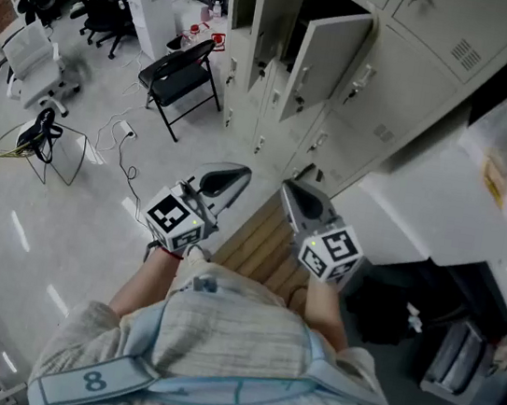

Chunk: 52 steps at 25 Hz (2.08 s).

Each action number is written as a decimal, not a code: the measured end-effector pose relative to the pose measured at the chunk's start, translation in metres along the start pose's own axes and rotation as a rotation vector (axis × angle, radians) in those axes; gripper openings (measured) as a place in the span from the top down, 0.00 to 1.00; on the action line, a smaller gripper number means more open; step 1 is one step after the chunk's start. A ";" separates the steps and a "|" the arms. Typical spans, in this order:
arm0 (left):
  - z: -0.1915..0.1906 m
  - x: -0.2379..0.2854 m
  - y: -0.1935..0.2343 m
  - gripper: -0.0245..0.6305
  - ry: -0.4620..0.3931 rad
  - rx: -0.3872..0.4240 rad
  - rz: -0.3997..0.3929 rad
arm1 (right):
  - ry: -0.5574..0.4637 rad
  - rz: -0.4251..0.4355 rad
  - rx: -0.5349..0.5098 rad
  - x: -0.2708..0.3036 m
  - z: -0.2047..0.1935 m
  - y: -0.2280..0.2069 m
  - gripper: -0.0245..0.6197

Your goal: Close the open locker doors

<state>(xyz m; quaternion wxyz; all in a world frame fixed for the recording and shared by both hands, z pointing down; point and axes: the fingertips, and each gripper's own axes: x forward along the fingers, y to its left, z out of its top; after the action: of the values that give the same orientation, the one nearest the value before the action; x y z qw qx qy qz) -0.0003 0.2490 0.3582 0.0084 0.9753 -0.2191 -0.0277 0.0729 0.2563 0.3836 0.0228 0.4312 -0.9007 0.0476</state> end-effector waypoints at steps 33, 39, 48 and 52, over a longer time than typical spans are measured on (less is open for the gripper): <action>-0.020 0.022 -0.005 0.96 0.031 -0.043 -0.004 | -0.032 0.011 0.055 -0.020 0.000 -0.010 0.96; -0.027 0.041 0.003 0.96 0.052 -0.056 -0.021 | -0.034 -0.008 0.052 -0.017 0.000 -0.026 0.96; -0.025 0.074 0.047 0.96 0.020 -0.054 -0.037 | -0.017 -0.024 -0.003 0.006 0.013 -0.066 0.95; -0.027 0.094 0.072 0.96 0.014 -0.058 -0.045 | 0.001 -0.023 0.013 0.029 0.011 -0.090 0.95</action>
<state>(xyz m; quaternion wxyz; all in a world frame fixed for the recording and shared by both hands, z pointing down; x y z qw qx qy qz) 0.0551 0.1445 0.3821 0.0377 0.9795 -0.1959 -0.0272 0.1243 0.1763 0.3807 0.0209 0.4419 -0.8952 0.0531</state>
